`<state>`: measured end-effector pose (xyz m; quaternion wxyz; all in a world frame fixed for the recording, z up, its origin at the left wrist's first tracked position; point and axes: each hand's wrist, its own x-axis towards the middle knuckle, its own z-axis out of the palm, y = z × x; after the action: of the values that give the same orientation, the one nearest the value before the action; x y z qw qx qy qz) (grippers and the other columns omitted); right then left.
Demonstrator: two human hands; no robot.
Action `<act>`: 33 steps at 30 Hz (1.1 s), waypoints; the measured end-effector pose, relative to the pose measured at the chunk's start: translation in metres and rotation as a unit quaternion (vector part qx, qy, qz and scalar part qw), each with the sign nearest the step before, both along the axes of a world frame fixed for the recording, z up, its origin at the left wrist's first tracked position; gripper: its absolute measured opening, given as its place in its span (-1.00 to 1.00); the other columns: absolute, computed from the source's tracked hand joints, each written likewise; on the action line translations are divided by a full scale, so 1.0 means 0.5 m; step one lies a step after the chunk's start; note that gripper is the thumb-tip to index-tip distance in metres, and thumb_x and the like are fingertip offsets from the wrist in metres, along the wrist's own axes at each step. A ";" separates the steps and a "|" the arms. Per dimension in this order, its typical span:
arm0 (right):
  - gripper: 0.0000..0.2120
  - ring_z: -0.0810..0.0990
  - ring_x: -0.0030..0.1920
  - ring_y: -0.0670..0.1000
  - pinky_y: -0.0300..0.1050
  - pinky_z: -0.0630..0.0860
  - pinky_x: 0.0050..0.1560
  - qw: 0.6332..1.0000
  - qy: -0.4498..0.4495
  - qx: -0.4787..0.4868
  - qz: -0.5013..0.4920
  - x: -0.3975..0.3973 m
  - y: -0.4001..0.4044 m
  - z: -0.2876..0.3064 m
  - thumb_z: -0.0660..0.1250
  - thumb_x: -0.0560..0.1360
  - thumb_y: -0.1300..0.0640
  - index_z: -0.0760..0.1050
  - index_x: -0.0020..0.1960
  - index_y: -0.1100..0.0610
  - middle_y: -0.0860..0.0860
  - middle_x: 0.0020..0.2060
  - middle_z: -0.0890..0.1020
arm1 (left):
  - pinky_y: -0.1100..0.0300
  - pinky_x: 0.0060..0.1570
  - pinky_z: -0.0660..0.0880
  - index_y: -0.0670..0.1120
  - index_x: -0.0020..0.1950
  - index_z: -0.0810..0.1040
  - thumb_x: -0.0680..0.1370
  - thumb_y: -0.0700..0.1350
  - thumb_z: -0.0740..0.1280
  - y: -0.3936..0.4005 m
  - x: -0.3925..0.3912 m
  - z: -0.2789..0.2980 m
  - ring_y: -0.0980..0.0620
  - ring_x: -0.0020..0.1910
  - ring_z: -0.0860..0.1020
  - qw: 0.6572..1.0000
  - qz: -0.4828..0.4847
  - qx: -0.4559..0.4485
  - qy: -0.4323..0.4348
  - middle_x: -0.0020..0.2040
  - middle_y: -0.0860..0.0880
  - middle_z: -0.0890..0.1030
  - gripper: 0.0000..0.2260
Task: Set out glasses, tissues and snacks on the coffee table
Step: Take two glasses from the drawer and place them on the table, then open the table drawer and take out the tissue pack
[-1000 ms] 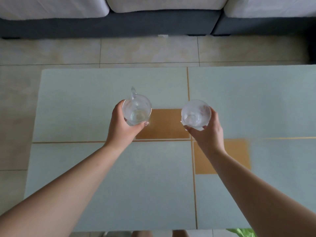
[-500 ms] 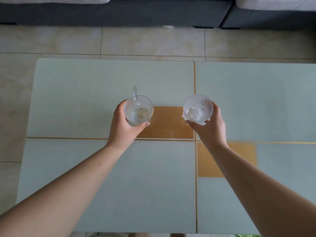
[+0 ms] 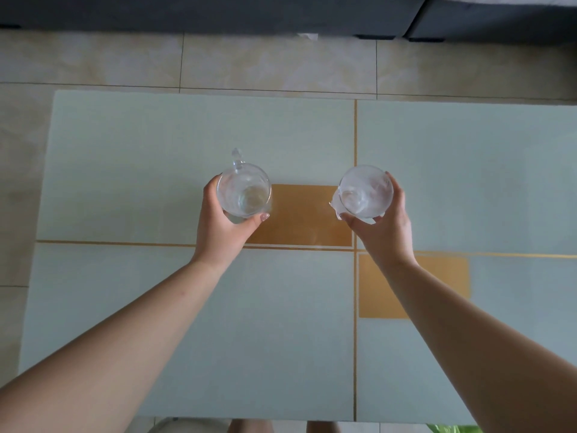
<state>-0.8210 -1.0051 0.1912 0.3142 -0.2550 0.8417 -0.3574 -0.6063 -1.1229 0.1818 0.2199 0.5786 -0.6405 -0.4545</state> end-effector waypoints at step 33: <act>-0.63 0.54 0.06 -0.17 -0.20 0.47 0.18 0.960 0.113 -0.032 -0.253 0.095 0.704 0.188 0.44 0.41 0.11 0.54 0.21 0.05 -0.12 0.05 0.59 | 0.29 -0.01 0.52 0.07 -0.07 0.53 0.46 -0.25 0.41 0.613 -0.184 0.215 0.12 -0.12 0.59 0.890 -0.432 0.139 0.047 -0.10 0.10 0.62 -0.78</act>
<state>-0.7733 -0.6531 0.2854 0.1079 -0.0820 0.8968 -0.4211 -0.6982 -0.8162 0.2892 -0.0515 0.2474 -0.7462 -0.6159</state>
